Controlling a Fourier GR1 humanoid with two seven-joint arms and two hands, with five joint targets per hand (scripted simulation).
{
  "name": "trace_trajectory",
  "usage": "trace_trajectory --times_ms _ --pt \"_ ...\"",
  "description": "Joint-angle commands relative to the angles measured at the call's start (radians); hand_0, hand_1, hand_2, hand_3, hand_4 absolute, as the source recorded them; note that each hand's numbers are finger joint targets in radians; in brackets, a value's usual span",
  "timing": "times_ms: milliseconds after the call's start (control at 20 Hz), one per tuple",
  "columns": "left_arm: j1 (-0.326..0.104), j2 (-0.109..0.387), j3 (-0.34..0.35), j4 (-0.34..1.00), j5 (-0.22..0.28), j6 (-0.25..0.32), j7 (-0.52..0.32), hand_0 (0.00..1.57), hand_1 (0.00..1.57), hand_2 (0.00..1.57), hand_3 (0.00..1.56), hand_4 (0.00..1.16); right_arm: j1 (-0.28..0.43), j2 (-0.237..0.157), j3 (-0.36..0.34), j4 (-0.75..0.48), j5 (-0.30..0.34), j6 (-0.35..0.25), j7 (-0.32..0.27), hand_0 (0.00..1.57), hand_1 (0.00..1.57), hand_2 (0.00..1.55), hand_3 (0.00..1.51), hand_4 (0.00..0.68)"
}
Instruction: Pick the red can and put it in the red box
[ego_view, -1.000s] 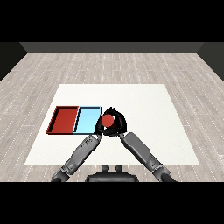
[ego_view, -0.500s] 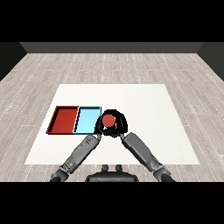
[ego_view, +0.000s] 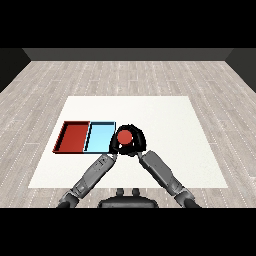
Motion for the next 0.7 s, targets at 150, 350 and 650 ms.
trace_trajectory --times_ms 150,350,650 --pt "-0.008 -0.033 -0.015 0.007 0.039 -0.008 -0.023 1.57 1.57 1.57 1.49 1.14 0.019 0.017 0.020 -0.058 -0.031 0.045 0.034 0.76 0.76 0.61 0.00 0.000" --pt "-0.009 -0.033 -0.014 0.009 0.040 -0.008 -0.025 1.57 1.57 1.57 1.49 1.14 0.030 0.017 0.003 -0.080 0.016 0.059 0.037 0.00 0.00 0.00 0.00 0.000" --pt "0.016 -0.021 -0.017 -0.060 -0.027 0.004 0.038 1.57 1.57 1.57 1.49 1.15 0.024 0.016 -0.016 -0.161 0.093 0.023 0.114 0.00 0.00 0.00 0.00 0.000"
